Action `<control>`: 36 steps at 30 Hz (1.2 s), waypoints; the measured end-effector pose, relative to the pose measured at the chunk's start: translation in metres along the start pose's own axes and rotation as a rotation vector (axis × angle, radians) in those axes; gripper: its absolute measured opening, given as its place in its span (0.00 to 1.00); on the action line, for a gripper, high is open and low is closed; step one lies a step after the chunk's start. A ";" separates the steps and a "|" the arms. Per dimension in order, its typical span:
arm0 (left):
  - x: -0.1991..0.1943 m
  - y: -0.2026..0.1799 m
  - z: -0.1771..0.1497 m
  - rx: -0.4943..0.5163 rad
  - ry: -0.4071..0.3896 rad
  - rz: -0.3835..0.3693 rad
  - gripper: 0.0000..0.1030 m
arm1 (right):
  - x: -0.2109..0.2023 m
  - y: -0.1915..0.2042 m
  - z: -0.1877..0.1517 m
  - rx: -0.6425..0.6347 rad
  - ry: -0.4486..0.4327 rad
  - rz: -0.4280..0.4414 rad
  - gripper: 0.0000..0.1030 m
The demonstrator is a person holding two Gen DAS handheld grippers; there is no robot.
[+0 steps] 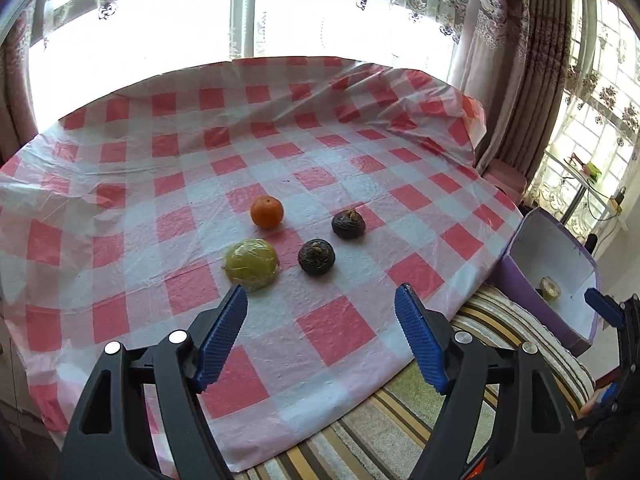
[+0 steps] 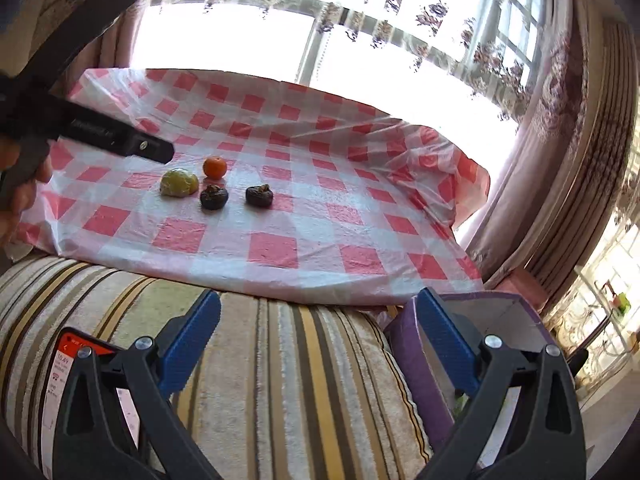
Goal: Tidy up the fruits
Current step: 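Move both open tools back over the remaining fruit on the tablecloth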
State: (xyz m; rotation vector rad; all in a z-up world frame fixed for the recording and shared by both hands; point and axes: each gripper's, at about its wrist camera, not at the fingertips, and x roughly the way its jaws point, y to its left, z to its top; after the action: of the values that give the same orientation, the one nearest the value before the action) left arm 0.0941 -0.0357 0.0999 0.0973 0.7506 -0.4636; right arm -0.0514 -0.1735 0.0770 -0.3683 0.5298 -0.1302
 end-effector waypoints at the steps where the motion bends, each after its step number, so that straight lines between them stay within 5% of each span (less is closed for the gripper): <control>1: -0.005 0.006 -0.001 -0.021 -0.010 0.004 0.73 | -0.004 0.011 0.000 -0.051 -0.022 -0.015 0.96; 16: -0.026 0.024 -0.013 -0.068 -0.067 -0.005 0.74 | -0.024 0.060 -0.004 -0.265 -0.194 -0.151 0.96; 22: -0.032 0.026 -0.013 -0.070 -0.076 -0.005 0.75 | -0.027 0.036 0.005 -0.159 -0.188 -0.117 0.98; 29: -0.029 0.028 -0.012 -0.080 -0.067 0.000 0.75 | 0.016 -0.034 0.036 0.065 -0.048 -0.058 0.98; 36: -0.013 0.030 -0.015 -0.094 -0.036 -0.002 0.75 | 0.093 -0.074 0.056 0.199 0.118 0.143 0.98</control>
State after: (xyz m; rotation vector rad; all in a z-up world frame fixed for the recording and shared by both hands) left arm 0.0901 -0.0004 0.0953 0.0006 0.7357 -0.4303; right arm 0.0550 -0.2450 0.1058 -0.1285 0.6516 -0.0663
